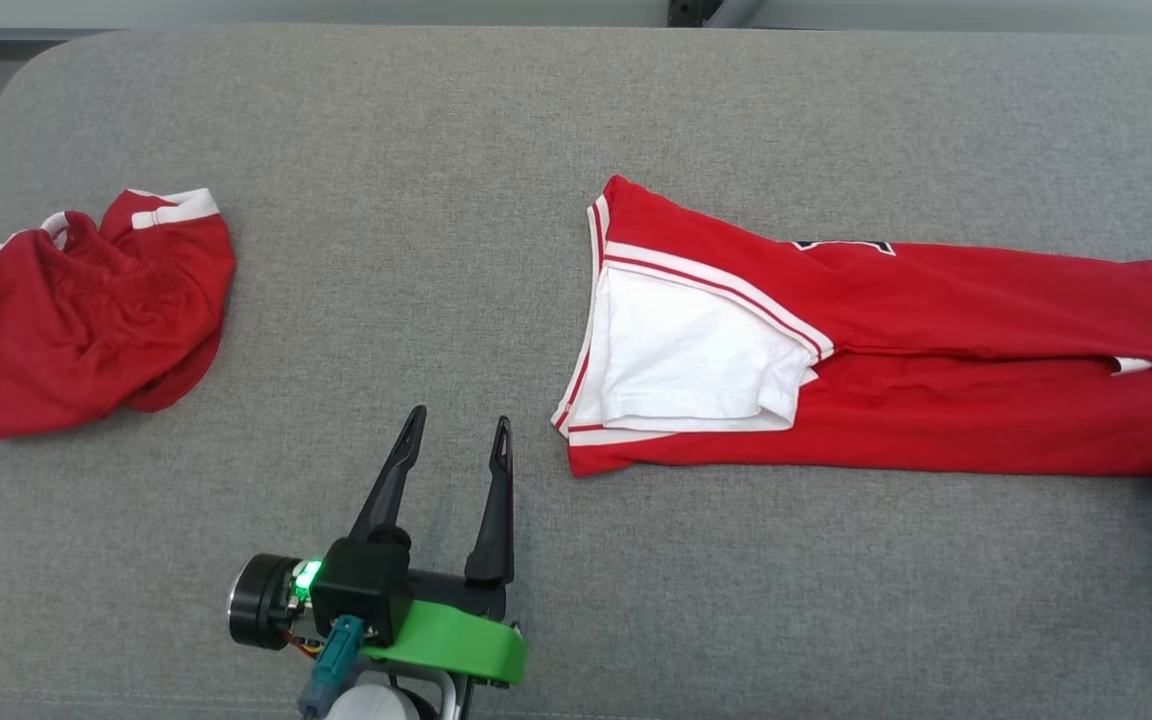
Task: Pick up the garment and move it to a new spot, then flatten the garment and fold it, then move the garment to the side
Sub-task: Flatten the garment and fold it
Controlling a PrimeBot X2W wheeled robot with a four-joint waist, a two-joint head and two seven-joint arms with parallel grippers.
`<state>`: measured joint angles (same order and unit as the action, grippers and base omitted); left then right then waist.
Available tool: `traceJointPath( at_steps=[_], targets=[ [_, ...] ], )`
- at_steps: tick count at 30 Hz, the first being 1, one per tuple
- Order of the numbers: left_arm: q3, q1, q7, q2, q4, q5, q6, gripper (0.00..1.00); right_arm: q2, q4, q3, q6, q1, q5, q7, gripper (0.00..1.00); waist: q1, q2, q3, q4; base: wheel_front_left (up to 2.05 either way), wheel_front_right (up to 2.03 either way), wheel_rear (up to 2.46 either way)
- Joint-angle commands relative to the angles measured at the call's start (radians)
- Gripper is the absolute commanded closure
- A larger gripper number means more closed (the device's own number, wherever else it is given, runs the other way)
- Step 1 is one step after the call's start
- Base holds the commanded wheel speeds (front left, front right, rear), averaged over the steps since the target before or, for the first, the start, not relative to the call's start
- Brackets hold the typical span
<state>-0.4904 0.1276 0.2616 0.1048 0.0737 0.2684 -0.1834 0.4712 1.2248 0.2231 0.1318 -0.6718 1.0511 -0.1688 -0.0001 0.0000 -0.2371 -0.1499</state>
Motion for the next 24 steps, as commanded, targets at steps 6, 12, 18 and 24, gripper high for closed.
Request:
traceJointPath(
  at_steps=[6, 12, 18, 24],
  targets=[
    [0.025, -0.022, 0.003, -0.007, 0.01, -0.025, 0.015, 0.0, 0.036, -0.011, 0.005, -0.002, 0.023, 0.008, -0.02, 1.0, 0.0001, 0.0, 0.008, 0.01, 0.0, 0.0, 0.0],
    [0.039, -0.025, 0.003, 0.001, 0.017, -0.039, 0.027, 0.0, 0.085, -0.027, 0.016, -0.002, 0.033, -0.008, -0.039, 1.0, 0.0001, 0.0, 0.015, 0.032, 0.0, 0.0, 0.0],
    [0.043, -0.035, 0.003, 0.003, 0.037, -0.048, 0.037, 0.0, 0.125, -0.074, 0.047, -0.002, 0.02, -0.029, -0.037, 1.0, 0.0001, 0.0, 0.033, 0.069, 0.0, 0.0, 0.0],
    [0.043, -0.045, 0.003, 0.001, 0.064, -0.052, 0.04, 0.0, 0.109, -0.231, 0.1, -0.002, 0.012, -0.026, -0.006, 1.0, 0.0001, 0.0, 0.056, 0.105, 0.0, 0.0, 0.0]
  ],
)
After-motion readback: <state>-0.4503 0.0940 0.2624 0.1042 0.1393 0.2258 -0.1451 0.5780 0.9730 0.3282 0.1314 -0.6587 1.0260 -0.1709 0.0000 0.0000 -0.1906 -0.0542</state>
